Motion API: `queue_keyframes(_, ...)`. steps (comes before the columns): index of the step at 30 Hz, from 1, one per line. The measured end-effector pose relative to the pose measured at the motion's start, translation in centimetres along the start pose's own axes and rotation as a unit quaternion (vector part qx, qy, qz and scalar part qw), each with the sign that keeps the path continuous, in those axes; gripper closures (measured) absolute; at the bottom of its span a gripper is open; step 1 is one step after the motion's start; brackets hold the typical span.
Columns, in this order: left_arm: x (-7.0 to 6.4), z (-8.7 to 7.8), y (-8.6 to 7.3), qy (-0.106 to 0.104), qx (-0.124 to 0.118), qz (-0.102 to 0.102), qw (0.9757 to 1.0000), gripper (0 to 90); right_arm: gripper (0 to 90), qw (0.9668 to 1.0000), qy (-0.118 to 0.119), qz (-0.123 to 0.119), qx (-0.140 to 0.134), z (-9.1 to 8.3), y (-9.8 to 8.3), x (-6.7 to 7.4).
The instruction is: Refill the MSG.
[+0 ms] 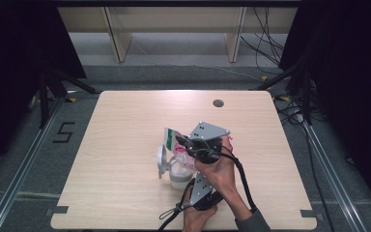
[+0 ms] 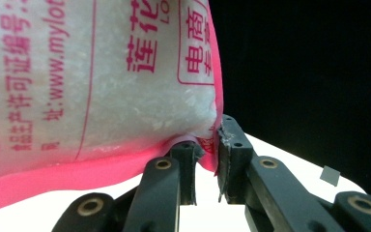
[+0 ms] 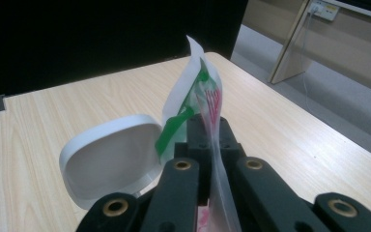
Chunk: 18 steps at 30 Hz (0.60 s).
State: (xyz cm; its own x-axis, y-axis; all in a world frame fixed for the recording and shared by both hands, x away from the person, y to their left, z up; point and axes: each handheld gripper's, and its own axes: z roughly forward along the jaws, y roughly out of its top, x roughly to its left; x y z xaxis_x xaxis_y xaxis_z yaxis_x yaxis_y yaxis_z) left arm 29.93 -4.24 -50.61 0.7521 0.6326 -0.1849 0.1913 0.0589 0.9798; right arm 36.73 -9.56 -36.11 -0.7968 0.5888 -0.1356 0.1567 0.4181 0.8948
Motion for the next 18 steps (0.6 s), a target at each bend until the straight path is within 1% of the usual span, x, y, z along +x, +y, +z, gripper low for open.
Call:
queue_keyframes(1,-0.01,0.0,-0.01,0.0,-0.001,0.001,1.0,78.8,90.0,1.0,0.003,0.004,0.003,-0.01,0.04,0.07)
queue_keyframes(2,0.01,-0.01,-0.01,0.0,0.0,0.0,1.0,78.8,90.0,1.0,0.002,-0.001,0.002,-0.03,0.06,-0.02)
queue_keyframes(3,-0.18,0.18,-0.05,-0.005,-0.014,-0.017,0.9997,78.8,90.0,1.0,0.002,0.001,0.0,0.03,0.02,-0.01)
queue_keyframes(4,-0.37,0.37,-0.08,-0.007,-0.027,-0.03,0.9992,78.8,90.0,1.0,0.002,0.001,0.0,0.05,-0.01,-0.01)
queue_keyframes(5,-0.55,0.41,-0.06,-0.006,-0.032,-0.038,0.9988,78.9,89.9,1.0,-0.002,0.003,-0.004,0.13,-0.04,0.09)
queue_keyframes(6,-0.54,0.37,-0.06,-0.005,-0.029,-0.037,0.9989,78.8,90.0,1.0,-0.004,0.009,0.0,0.1,-0.05,0.19)
queue_keyframes(7,-0.52,0.43,-0.09,-0.007,-0.033,-0.038,0.9987,78.8,90.0,1.0,-0.002,-0.001,-0.001,0.19,-0.04,0.12)
queue_keyframes(8,0.13,0.15,-0.13,-0.004,-0.009,-0.003,0.9999,78.9,90.0,1.0,0.002,-0.001,0.003,0.16,-0.03,0.08)
queue_keyframes(9,-0.36,0.3,-0.07,-0.004,-0.023,-0.031,0.9992,78.9,90.0,1.0,0.002,0.0,0.004,0.21,-0.09,0.11)
queue_keyframes(10,-0.52,0.46,-0.09,-0.007,-0.037,-0.042,0.9984,78.9,89.9,1.0,0.001,0.0,0.002,0.34,-0.15,0.16)
queue_keyframes(11,-0.51,0.5,-0.11,-0.01,-0.04,-0.042,0.9983,78.8,90.0,1.0,0.001,0.004,0.005,0.36,-0.15,0.24)
queue_keyframes(12,-0.57,0.32,-0.06,-0.003,-0.03,-0.04,0.9988,78.8,90.0,1.0,0.001,0.004,0.004,0.37,-0.15,0.22)
queue_keyframes(13,-0.56,0.37,-0.07,-0.005,-0.032,-0.041,0.9986,78.9,90.0,1.0,0.004,0.006,0.005,0.36,-0.16,0.21)
queue_keyframes(14,-0.51,0.52,-0.12,-0.012,-0.04,-0.043,0.9982,78.9,90.0,1.0,0.004,0.006,0.005,0.36,-0.2,0.18)
queue_keyframes(15,-0.6,0.35,-0.06,-0.006,-0.031,-0.041,0.9987,78.9,90.0,1.0,0.002,0.002,0.004,0.36,-0.23,0.06)
queue_keyframes(17,-0.61,0.32,-0.07,-0.005,-0.031,-0.041,0.9987,78.8,90.0,0.9999,0.006,0.005,0.008,0.39,-0.25,0.01)
queue_keyframes(18,-0.39,0.14,-0.07,-0.004,-0.017,-0.026,0.9995,78.8,90.0,0.9999,0.009,0.009,0.011,0.4,-0.26,0.05)
